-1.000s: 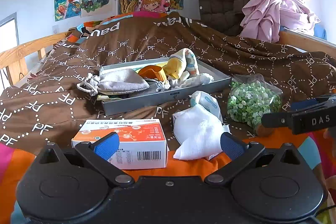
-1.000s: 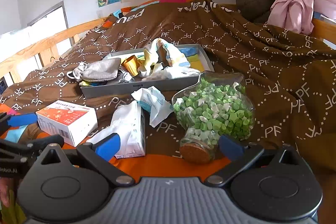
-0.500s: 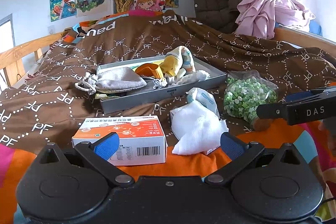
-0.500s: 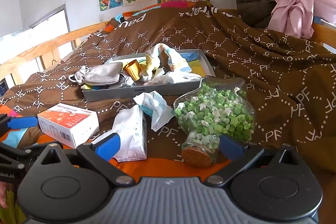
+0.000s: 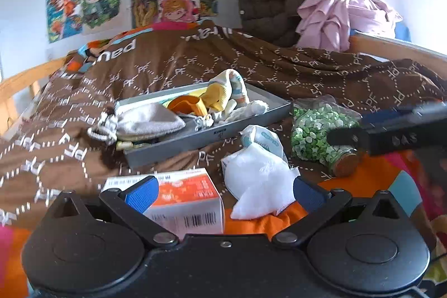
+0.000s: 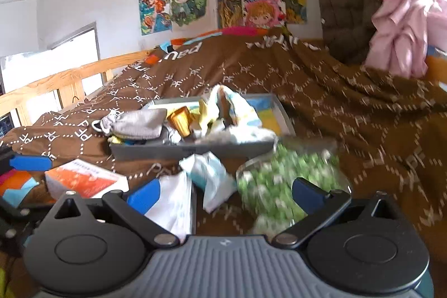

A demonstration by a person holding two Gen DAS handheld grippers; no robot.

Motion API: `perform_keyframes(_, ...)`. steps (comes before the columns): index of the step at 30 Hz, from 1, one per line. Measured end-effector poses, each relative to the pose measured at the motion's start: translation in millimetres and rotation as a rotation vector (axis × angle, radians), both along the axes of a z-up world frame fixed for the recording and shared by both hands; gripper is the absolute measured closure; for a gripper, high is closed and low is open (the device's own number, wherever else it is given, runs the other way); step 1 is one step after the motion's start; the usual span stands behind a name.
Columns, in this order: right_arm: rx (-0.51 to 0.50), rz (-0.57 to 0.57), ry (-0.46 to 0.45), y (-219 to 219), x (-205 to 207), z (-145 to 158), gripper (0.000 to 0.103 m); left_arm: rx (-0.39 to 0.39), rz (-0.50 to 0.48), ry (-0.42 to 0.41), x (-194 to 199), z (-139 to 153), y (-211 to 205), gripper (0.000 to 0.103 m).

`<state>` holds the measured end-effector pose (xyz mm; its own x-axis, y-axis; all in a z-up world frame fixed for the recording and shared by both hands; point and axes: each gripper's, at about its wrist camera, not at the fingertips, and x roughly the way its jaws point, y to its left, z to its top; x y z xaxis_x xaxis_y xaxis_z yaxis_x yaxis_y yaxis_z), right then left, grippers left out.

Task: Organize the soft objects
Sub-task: 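Grasp the white tissue pack with the left gripper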

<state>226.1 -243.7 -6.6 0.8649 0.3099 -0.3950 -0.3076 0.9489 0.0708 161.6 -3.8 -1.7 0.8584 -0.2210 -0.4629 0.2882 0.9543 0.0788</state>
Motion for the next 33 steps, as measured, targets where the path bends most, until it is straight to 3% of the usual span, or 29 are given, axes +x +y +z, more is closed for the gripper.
perform_keyframes(8, 0.016, 0.03, 0.018, 8, 46, -1, 0.0, 0.149, -0.162, 0.085, 28, 31, 5, 0.001)
perform_keyframes(13, 0.008, 0.048, 0.03, 14, 67, -8, 0.0, 0.152, -0.197, 0.157, 57, 43, 2, 0.001)
perform_keyframes(27, 0.009, 0.124, 0.028, 23, 81, -10, 0.006, 0.215, -0.395, 0.25, 97, -3, -48, 0.001)
perform_keyframes(33, 0.0, 0.161, 0.08, 39, 92, -18, 0.011, 0.215, -0.41, 0.321, 116, -21, -61, 0.01)
